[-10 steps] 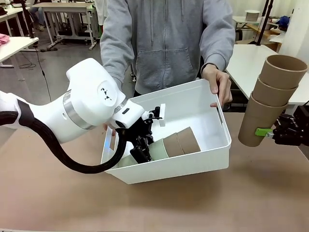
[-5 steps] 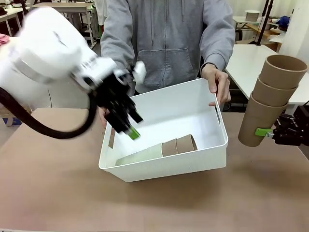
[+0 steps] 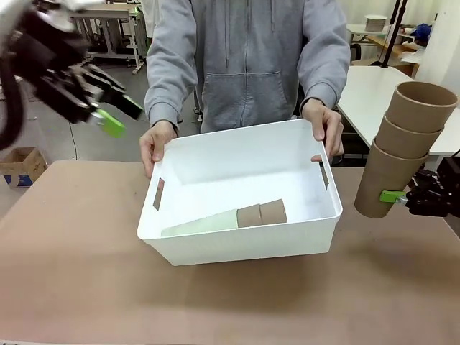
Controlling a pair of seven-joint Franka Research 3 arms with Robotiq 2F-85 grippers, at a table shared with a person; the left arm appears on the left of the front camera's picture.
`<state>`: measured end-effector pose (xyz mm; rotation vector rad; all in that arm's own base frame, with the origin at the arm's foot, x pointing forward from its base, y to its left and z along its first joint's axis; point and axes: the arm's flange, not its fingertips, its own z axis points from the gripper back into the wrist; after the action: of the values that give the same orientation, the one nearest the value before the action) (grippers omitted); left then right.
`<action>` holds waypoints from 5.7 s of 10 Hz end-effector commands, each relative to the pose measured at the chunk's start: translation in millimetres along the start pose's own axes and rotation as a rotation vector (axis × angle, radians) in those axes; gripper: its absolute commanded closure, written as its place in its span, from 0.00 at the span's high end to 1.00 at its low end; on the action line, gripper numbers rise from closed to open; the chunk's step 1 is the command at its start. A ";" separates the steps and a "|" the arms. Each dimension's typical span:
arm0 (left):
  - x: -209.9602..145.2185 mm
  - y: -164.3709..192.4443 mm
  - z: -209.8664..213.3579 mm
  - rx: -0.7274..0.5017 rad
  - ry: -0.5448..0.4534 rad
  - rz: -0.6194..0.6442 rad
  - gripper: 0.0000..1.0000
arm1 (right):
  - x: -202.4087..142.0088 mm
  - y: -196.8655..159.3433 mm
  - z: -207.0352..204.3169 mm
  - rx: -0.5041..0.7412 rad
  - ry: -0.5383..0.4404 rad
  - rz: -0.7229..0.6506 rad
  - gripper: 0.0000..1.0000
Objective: Stack the cups and store them in the basket.
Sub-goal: Place the stack of Reusable plastic cups into the Pantry Basket.
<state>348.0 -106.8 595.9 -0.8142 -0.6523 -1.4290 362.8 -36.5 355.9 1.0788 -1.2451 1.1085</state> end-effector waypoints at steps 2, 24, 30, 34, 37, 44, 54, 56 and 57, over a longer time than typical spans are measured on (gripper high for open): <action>-43.9 -16.4 46.8 0.043 -0.068 -0.063 1.00 | 3.9 -0.4 -1.4 0.002 -0.005 0.014 0.84; -84.6 -20.7 75.5 0.088 -0.097 -0.059 1.00 | 3.9 -0.4 -1.4 0.002 -0.005 0.014 0.84; -84.6 -20.7 75.5 0.088 -0.097 -0.059 1.00 | 114.9 31.6 -34.5 -0.100 0.184 -0.038 0.84; -84.6 -20.7 75.5 0.088 -0.097 -0.059 1.00 | 155.9 30.1 -124.4 -0.182 0.422 -0.034 0.84; -84.6 -20.7 75.5 0.088 -0.097 -0.059 1.00 | 151.0 38.4 -175.1 -0.217 0.581 0.006 0.84; -84.6 -20.7 75.5 0.088 -0.097 -0.059 1.00 | 95.3 45.1 -238.9 -0.222 0.814 0.076 0.84; -84.6 -20.7 75.5 0.088 -0.097 -0.059 1.00 | 53.6 16.0 -292.0 -0.199 0.931 0.125 0.84; -84.6 -20.7 75.5 0.088 -0.097 -0.059 1.00 | 50.7 16.9 -293.7 -0.177 0.929 0.130 1.00; -84.6 -20.7 75.5 0.088 -0.097 -0.059 1.00 | 52.8 18.0 -292.0 -0.176 0.923 0.135 1.00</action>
<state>329.4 4.0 572.3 -0.7998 -0.8198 -1.4108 387.6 253.0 394.6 0.2534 -0.6393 1.3499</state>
